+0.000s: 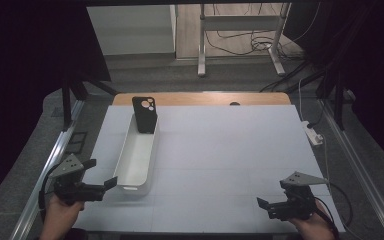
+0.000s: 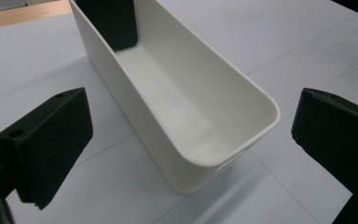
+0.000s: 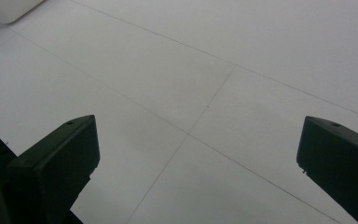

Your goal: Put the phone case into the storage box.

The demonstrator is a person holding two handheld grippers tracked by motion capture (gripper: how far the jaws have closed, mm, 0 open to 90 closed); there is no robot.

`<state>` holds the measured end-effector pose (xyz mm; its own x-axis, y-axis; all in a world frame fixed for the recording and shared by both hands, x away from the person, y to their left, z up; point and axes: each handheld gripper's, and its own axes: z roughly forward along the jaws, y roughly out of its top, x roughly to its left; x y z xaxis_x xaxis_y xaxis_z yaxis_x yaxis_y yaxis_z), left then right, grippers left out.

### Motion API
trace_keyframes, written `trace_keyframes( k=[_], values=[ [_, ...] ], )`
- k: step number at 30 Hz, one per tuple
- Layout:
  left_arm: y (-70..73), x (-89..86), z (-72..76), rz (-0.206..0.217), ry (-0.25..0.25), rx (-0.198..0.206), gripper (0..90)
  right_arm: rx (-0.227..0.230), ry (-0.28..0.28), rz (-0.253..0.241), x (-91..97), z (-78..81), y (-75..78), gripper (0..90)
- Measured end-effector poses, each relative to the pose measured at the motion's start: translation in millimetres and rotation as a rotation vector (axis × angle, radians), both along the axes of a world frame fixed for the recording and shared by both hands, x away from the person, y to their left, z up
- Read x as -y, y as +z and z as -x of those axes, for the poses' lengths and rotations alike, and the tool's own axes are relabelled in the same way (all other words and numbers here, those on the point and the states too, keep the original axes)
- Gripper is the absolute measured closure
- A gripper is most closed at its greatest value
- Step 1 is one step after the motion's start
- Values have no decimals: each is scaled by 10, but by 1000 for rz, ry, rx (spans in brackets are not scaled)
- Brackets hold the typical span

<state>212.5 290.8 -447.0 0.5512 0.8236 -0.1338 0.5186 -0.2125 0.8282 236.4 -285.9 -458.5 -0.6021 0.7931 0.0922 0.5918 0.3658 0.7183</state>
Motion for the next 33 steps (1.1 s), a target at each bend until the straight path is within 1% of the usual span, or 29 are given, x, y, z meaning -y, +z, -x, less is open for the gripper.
trace_keyframes(
  k=[7, 10, 15, 33],
  values=[
    [-32, -56, 116, -1, 16, 1, 0, 0, -1, 2, -1, -1, -1, 0],
    [-50, -73, 152, 3, 22, -4, 0, 0, -2, 2, -1, -2, -1, 0],
    [-74, -91, 201, -4, 29, -9, 0, 0, -3, 1, 0, -1, 0, 0],
    [-164, -66, 333, -63, 53, -49, 0, -1, -9, 1, 1, -1, 0, 0]
  ],
)
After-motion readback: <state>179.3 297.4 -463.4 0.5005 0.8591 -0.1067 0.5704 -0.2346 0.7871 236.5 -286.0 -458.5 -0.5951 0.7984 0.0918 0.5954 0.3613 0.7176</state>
